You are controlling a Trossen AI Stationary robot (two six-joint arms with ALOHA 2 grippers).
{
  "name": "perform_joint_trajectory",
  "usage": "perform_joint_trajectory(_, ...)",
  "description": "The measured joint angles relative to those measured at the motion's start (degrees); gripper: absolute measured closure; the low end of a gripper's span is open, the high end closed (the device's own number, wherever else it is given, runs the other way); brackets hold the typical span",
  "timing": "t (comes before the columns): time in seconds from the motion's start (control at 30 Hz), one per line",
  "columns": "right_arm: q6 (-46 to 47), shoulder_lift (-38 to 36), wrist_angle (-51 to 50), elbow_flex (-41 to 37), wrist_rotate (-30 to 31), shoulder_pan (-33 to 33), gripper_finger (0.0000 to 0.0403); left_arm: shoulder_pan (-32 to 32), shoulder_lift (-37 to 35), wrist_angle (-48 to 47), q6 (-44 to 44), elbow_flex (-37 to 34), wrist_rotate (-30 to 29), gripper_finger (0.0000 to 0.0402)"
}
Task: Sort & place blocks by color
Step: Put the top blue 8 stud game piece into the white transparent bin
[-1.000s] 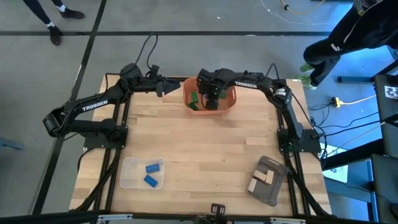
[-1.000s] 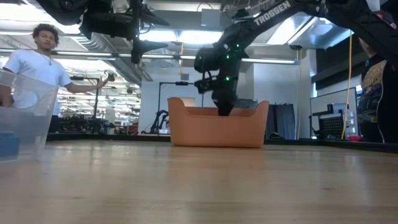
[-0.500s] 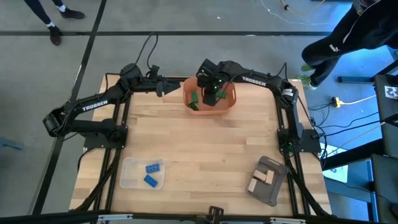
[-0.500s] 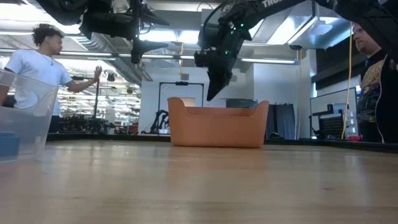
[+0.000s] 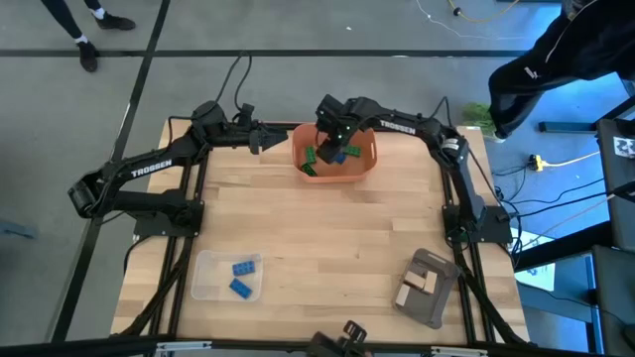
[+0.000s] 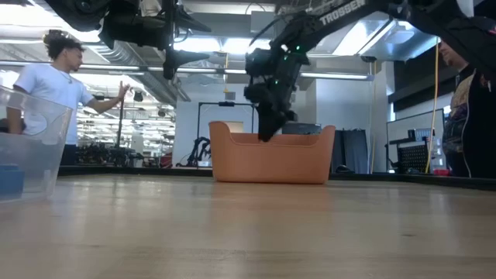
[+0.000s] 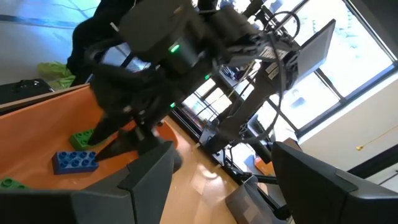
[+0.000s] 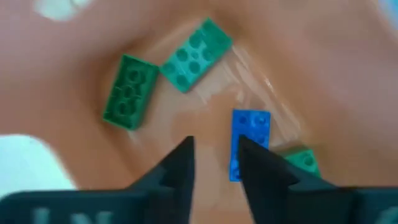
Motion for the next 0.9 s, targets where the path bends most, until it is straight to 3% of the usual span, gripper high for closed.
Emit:
perform_joint_trajectory(0.2, 0.8, 2.9, -1.0, 0.0, 7.2, 0.7, 0.0158, 0.0, 0.0, 0.0, -0.1, 0.0, 0.0, 0.014)
perform_joint_trajectory(0.37, 1.2, 4.4, -0.9, 0.0, 11.6, 1.4, 0.0102, 0.0, 0.0, 0.0, -0.1, 0.0, 0.0, 0.014)
perform_joint_trajectory(0.47, 2.5, 5.9, -1.0, 0.0, 10.1, 1.4, 0.0091, 0.0, 0.0, 0.0, -0.2, 0.0, 0.0, 0.014)
perform_joint_trajectory(0.9, 2.6, 9.1, 0.0, 0.0, 13.5, 1.4, 0.0089, 0.0, 0.0, 0.0, -0.4, 0.0, 0.0, 0.014)
